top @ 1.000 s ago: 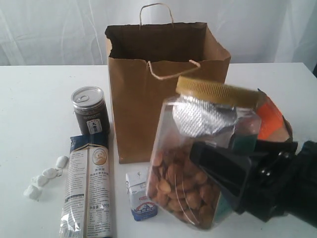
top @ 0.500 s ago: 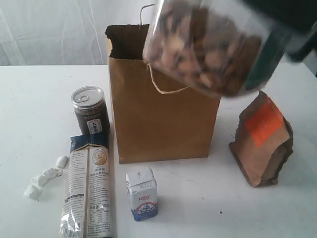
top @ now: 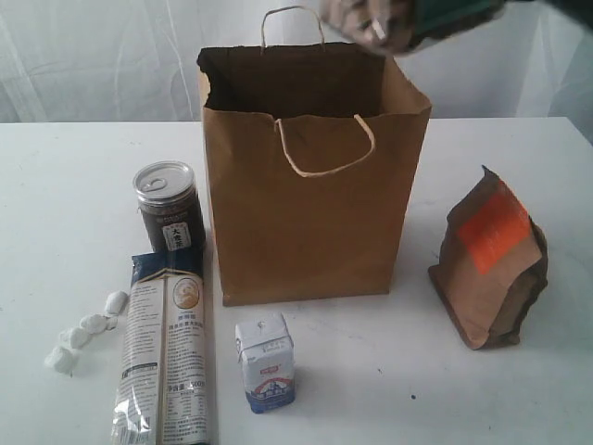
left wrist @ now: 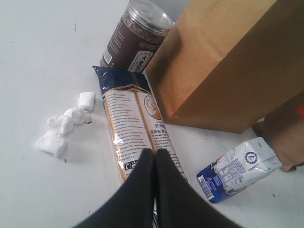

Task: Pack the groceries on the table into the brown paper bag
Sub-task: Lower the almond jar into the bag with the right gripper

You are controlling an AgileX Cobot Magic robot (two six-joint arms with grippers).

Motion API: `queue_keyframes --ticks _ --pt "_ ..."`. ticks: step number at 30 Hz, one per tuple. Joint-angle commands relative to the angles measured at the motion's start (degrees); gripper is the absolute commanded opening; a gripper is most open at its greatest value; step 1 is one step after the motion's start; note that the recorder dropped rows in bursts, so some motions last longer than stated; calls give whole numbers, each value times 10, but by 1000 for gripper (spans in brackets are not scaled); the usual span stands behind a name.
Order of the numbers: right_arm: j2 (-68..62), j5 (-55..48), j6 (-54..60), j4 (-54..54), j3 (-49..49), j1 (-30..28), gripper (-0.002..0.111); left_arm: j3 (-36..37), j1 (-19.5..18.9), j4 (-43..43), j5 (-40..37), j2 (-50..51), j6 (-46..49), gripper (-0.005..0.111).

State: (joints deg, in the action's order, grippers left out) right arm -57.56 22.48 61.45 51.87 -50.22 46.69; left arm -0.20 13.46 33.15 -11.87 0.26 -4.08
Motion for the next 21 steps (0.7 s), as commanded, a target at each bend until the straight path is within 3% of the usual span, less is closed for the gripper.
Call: queue_keyframes --ticks 1,12,21 --pt "-34 26 20 -18 -12 -5 0 2 5 6 -2 -3 1 0" --pt "-170 85 20 -82 -12 -49 0 2 5 6 -2 -3 1 0" --pt "-226 121 -153 -201 -45 -67 0 2 5 6 -2 -3 1 0"
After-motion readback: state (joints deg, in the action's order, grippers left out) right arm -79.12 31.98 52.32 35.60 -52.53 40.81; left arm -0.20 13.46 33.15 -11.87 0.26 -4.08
